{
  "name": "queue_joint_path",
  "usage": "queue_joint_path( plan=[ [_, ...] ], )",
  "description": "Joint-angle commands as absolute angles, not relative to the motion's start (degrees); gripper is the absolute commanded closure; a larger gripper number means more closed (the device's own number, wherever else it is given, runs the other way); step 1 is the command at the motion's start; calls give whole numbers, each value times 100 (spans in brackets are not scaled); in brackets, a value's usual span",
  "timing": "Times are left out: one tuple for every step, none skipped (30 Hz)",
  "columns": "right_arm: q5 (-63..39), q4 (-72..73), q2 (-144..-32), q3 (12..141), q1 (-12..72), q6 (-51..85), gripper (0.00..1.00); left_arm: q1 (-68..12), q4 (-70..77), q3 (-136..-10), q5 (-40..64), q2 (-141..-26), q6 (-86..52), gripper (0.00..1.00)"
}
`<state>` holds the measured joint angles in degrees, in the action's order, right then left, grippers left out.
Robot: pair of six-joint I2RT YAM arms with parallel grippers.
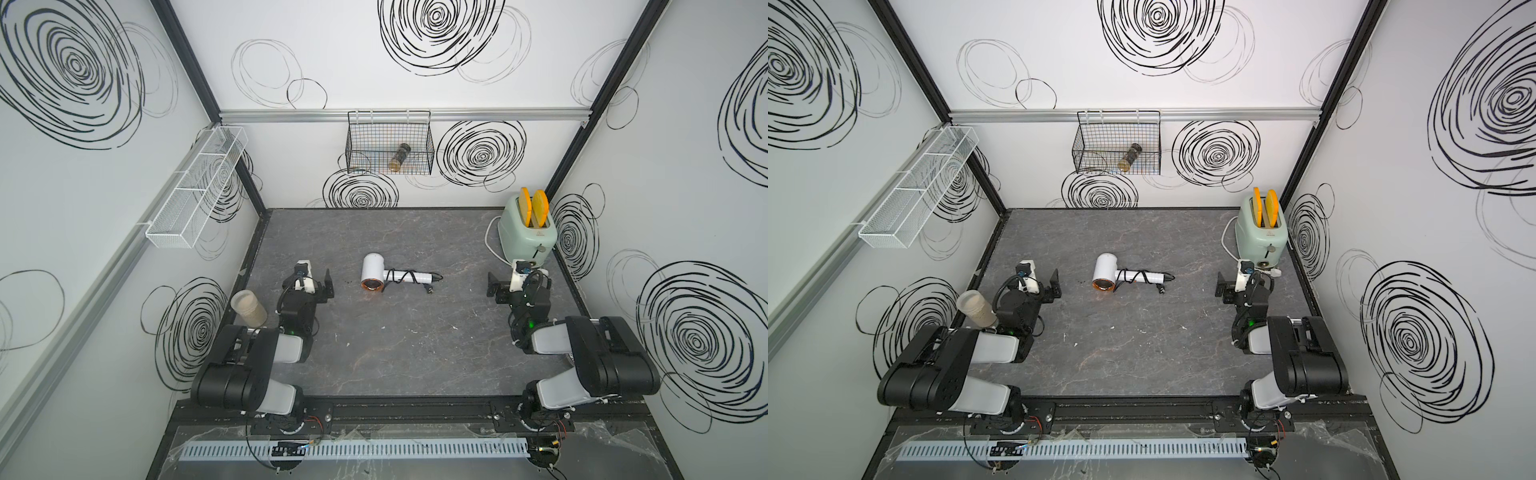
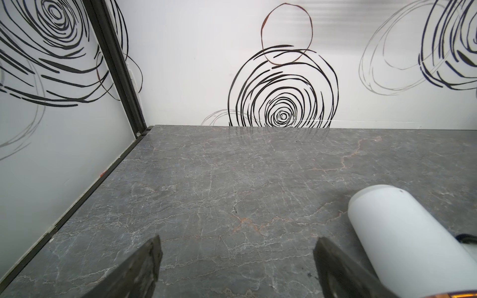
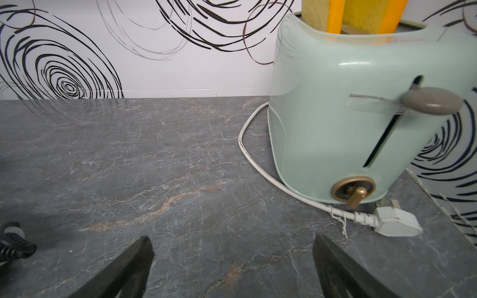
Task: Wrap the cord around the hair dryer
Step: Reset both arms
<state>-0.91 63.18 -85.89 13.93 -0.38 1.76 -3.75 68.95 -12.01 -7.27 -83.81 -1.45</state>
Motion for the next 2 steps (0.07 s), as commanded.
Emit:
queue_joint_path(
  plan=[
    [-132,6403,-8544,1482,-62,230,2,-386,7287,-1213,-677,-8385,-35,4],
    [-137,6399,-8547,1492,-62,230,2,-387,7295,-1205,-677,-8385,-40,4]
  ],
)
